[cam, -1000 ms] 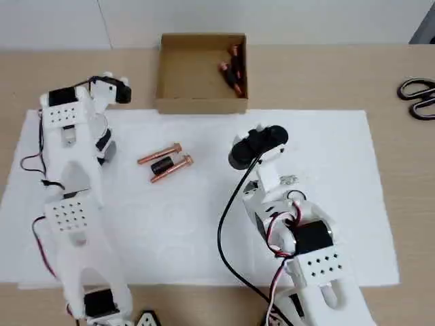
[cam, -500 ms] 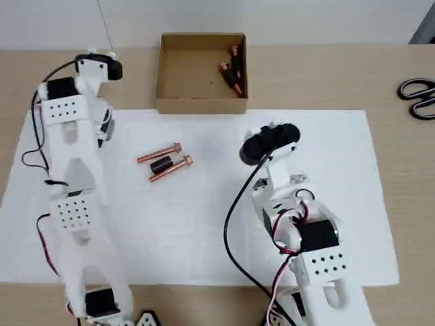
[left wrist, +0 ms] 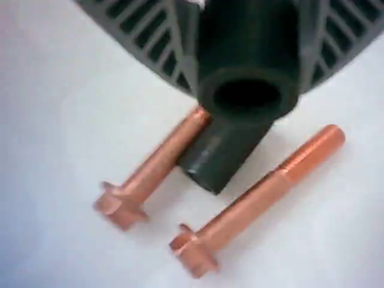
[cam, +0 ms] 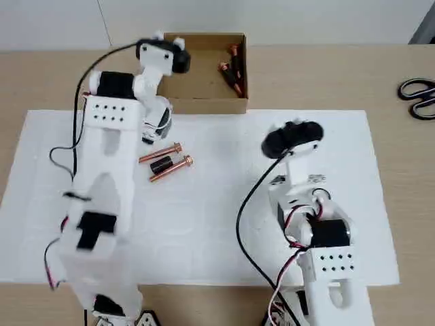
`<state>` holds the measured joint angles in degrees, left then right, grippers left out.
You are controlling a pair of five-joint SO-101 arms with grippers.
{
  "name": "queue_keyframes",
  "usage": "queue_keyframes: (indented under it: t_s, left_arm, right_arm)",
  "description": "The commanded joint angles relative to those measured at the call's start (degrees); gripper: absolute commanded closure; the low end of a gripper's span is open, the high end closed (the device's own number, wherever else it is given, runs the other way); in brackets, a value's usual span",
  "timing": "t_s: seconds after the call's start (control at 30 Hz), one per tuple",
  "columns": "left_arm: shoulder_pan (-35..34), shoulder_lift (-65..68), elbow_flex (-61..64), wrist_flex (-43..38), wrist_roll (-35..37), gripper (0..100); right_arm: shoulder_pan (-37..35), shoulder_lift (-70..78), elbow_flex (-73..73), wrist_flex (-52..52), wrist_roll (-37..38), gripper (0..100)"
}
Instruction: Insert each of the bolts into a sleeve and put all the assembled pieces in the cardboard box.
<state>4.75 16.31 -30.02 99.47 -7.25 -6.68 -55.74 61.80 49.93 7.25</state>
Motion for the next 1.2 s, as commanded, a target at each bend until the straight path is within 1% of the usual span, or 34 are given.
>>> queue_keyframes:
  t_s: [0.0, 0.1, 0.27, 0.4, 0.53, 0.63, 0.83, 1.07, 1.17]
  left_arm:
    - [4.04, -6.33, 1.45, 0.88, 3.25, 99]
    - [8.35, -6.07, 3.91, 0.26, 4.4, 99]
    - [15.82, -1.93, 4.18, -1.93, 3.96, 99]
    - [18.9, 3.52, 4.18, -4.92, 3.96, 99]
    - [21.45, 8.88, 4.09, -8.44, 4.04, 99]
    - [22.42, 12.48, 4.0, -10.37, 4.31, 99]
    - [22.15, 19.78, -0.4, -10.37, 4.4, 99]
    - [22.15, 26.2, -6.64, -6.68, 4.4, 99]
    - [22.15, 28.31, -10.51, -4.22, 6.24, 98]
  right_arm:
    - [3.38, -1.19, -0.35, -0.66, 0.53, 99.5]
    - [6.99, -1.19, -0.35, -0.57, 0.53, 99.5]
    - [12.53, -1.19, 0.18, -0.57, 0.53, 99.5]
    - [14.37, -1.19, 2.9, -0.57, 0.53, 99.5]
    - [14.55, -1.27, 4.13, -0.57, 0.53, 99.5]
    - [14.55, -1.27, 4.22, -0.75, 0.53, 99.5]
    - [14.55, -1.27, 4.22, -0.75, 0.53, 99.5]
    - [14.55, -1.27, 4.22, -0.84, 0.53, 99.5]
    - [14.37, -1.27, 4.22, -1.01, 0.53, 99.5]
